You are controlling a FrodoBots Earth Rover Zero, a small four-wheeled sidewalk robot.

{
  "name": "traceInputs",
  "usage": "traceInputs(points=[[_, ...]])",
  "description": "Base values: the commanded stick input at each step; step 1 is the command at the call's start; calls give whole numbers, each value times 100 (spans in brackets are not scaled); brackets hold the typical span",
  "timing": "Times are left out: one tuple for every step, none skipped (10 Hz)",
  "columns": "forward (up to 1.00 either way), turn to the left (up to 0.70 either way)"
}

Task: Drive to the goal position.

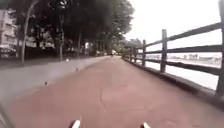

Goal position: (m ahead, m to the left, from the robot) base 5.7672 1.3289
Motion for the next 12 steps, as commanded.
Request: traceInputs(points=[[70, 0], [70, 0], [70, 0], [70, 0], [70, 0], [70, 0], [70, 0], [70, 0], [70, 0], [70, 0], [70, 0], [70, 0]])
